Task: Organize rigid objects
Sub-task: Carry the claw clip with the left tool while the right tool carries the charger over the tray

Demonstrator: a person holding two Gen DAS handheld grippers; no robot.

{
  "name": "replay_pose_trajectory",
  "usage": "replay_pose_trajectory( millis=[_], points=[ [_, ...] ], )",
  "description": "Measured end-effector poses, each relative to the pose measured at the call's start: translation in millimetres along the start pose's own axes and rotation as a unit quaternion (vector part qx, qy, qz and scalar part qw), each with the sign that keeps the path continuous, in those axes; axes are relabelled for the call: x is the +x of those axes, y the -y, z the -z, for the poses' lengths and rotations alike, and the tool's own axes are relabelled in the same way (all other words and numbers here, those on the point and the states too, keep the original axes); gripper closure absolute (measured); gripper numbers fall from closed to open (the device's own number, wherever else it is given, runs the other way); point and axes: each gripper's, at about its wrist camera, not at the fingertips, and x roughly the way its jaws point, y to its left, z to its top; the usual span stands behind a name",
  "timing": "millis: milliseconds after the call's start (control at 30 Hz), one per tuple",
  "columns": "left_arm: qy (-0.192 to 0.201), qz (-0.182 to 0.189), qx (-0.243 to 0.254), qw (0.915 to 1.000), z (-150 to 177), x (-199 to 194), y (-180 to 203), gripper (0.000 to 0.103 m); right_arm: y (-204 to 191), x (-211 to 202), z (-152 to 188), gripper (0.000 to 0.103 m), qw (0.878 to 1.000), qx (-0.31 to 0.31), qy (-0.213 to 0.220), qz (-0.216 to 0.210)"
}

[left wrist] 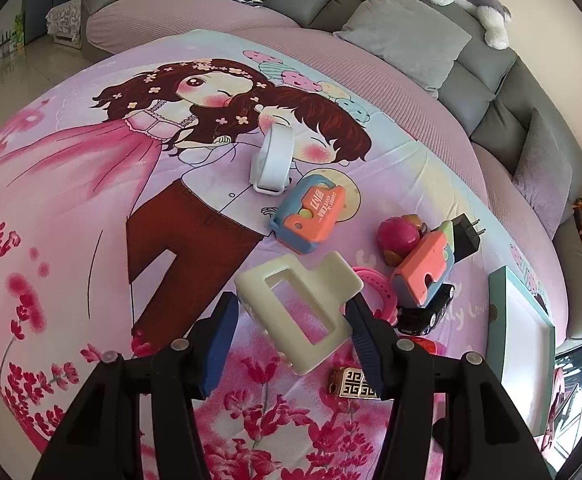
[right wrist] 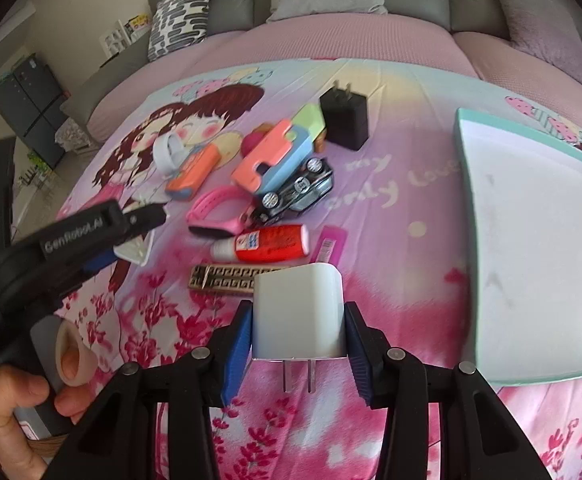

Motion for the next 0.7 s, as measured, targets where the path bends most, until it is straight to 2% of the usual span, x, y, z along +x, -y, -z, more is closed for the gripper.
replay_pose_trajectory(
  millis=[233, 433, 567, 700],
  points=[
    [0.002, 0.0, 0.03, 0.9995, 0.5, 1.0, 22.2, 0.046, 44.4, -24.8, -34.3, 0.056, 0.997, 0.055, 0.062, 0.005],
    [0.002, 0.0, 0.078, 0.9969, 3.3, 1.9, 54.5, 0.046, 97.3, -44.0, -50.1, 0.056, 0.984, 0.111, 0.123, 0.069],
    [-0.003, 0.007, 0.118, 0.993, 8.3, 3.7, 86.5, 0.046, 136.8, -40.9, -43.6, 0.056, 0.978, 0.147, 0.119, 0.094],
    [-0.01, 0.025, 0.164, 0.986, 16.5, 6.4, 128.4, 0.046, 170.6, -40.7, -36.2, 0.056, 0.968, 0.17, 0.12, 0.142]
  ],
)
